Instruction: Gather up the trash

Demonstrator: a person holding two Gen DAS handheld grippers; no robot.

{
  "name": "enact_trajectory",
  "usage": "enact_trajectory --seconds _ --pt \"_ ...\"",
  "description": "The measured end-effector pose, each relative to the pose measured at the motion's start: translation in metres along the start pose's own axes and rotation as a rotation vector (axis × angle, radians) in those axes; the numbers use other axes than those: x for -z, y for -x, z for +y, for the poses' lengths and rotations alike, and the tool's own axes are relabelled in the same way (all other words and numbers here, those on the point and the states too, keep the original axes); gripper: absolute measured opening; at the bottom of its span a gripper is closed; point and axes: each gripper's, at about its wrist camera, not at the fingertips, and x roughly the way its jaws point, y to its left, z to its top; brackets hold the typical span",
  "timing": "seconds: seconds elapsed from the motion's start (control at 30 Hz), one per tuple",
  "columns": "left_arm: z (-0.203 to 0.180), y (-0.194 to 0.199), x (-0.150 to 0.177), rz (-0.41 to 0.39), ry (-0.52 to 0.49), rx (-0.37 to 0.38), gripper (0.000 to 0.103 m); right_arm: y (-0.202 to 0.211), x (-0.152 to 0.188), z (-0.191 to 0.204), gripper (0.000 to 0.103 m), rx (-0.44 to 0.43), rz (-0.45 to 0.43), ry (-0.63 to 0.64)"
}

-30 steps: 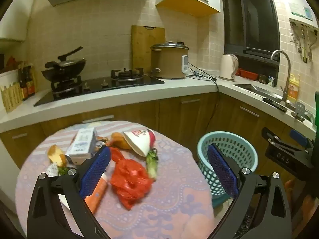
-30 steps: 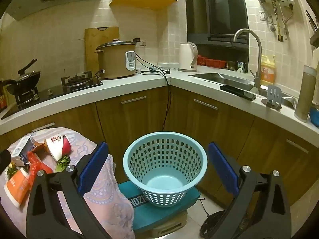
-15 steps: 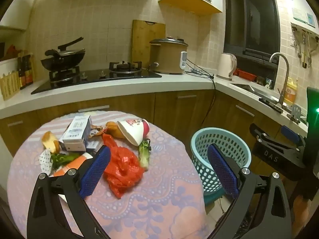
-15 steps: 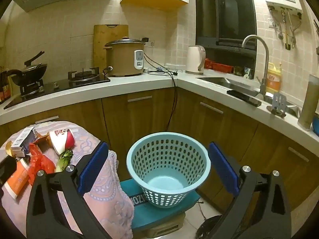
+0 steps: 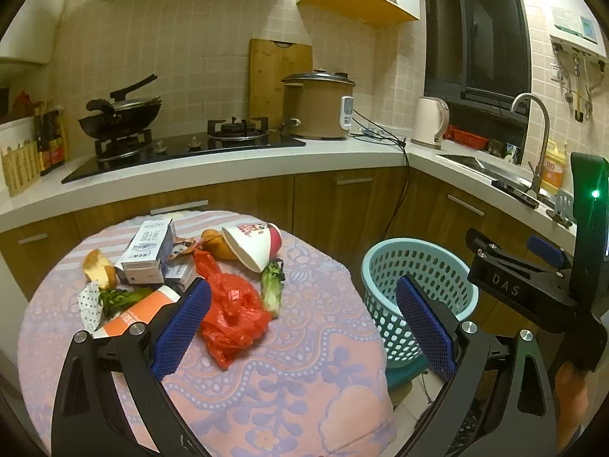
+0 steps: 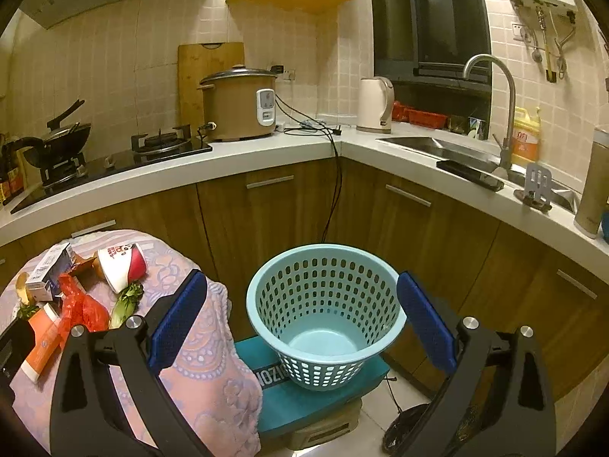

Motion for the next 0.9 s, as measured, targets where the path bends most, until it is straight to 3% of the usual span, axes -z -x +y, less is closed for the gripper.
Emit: enact_trajectory --seconds 0.27,0.9 --pt "0.002 0.006 0.005 -0.039 0.026 0.018 0.094 0.007 0.002 0.0 0.095 0.013 -0.045 0.004" --pt "0.005 0.002 0.009 -0.03 0.046 0.012 0.094 0.008 0.005 0.006 0.095 0.011 -0.063 0.021"
